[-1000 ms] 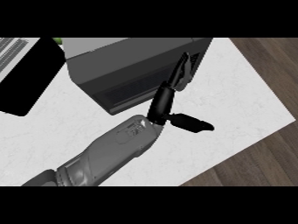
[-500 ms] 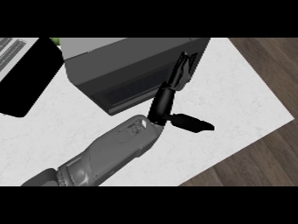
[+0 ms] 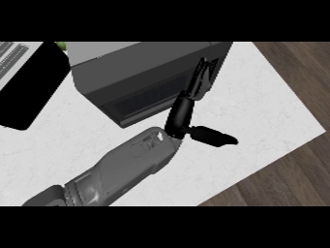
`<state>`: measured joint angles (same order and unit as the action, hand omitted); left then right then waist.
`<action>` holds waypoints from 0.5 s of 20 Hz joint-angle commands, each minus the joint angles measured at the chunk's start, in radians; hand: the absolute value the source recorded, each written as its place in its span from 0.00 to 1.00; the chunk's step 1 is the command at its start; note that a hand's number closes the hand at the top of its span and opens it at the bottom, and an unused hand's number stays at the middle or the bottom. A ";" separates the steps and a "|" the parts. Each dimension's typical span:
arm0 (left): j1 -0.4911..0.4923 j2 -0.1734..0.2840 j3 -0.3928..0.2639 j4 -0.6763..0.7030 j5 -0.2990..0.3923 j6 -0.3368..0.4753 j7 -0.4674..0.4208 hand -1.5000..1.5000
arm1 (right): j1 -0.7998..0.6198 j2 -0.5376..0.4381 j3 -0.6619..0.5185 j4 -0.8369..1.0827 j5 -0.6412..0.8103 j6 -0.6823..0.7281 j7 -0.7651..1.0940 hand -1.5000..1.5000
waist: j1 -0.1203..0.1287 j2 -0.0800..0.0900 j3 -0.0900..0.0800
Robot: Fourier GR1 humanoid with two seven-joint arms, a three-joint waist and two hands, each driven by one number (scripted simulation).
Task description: Pick up the milk, place it into the microwave and close the microwave
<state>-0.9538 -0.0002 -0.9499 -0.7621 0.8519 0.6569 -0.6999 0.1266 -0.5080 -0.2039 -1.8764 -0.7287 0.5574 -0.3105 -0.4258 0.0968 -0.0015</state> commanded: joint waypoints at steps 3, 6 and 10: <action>-0.022 0.000 0.041 0.051 0.085 -0.006 0.064 0.00 | -0.009 -0.012 -0.005 -0.002 -0.024 0.003 0.011 0.00 | -0.003 0.011 0.000; -0.051 0.001 -0.014 0.077 0.054 -0.048 0.078 1.00 | -0.012 -0.019 -0.004 0.002 -0.034 0.002 0.022 0.00 | -0.001 0.011 0.005; -0.074 0.041 -0.073 0.193 -0.028 0.061 0.091 0.00 | -0.012 -0.026 -0.015 -0.005 -0.044 0.001 0.024 0.00 | 0.033 -0.010 0.015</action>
<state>-0.9695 0.0317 -1.0051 -0.7266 0.8369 0.6728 -0.7129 0.1192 -0.5264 -0.2122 -1.8796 -0.7620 0.5580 -0.2912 -0.4089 0.0811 0.0062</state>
